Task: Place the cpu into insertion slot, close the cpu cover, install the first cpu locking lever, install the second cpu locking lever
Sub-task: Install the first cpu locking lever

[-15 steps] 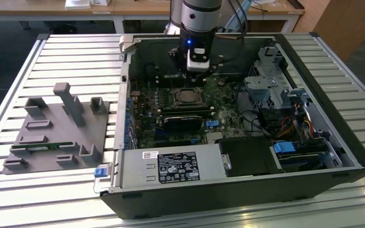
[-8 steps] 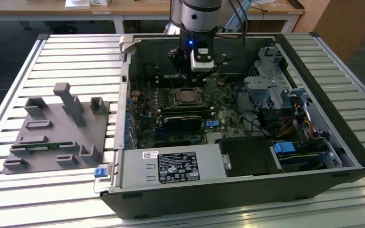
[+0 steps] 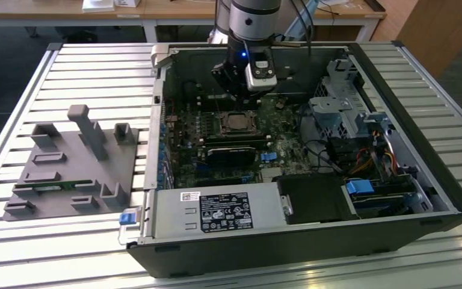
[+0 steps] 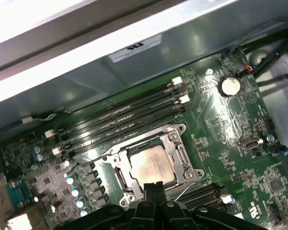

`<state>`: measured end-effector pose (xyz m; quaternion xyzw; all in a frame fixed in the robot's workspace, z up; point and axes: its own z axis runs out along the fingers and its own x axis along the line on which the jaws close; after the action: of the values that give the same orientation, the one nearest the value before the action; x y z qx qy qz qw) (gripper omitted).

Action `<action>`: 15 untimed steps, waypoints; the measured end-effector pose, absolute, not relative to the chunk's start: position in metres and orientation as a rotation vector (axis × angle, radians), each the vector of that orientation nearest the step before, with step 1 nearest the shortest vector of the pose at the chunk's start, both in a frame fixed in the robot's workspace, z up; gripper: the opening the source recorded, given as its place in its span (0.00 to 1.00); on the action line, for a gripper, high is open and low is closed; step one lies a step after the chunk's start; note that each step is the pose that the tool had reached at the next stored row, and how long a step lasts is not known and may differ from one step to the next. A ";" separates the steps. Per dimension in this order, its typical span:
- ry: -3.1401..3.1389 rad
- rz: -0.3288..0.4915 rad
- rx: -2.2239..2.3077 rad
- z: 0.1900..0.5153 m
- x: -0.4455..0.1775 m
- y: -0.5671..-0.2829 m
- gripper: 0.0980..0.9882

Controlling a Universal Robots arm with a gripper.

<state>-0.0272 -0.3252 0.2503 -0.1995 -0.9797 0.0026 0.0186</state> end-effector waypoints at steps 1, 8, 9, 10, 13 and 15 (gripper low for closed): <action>-3.046 0.008 -0.598 0.250 -0.027 -0.325 0.01; -3.075 0.012 -0.430 0.250 -0.027 -0.325 0.01; -3.078 0.012 -0.405 0.250 -0.027 -0.325 0.01; -3.082 0.013 -0.378 0.250 -0.027 -0.325 0.01; -3.090 0.014 -0.312 0.250 -0.027 -0.325 0.01; -3.095 0.007 -0.293 0.250 -0.027 -0.325 0.01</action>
<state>-0.0272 -0.3252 0.2503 -0.0943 -0.9954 0.0022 0.0166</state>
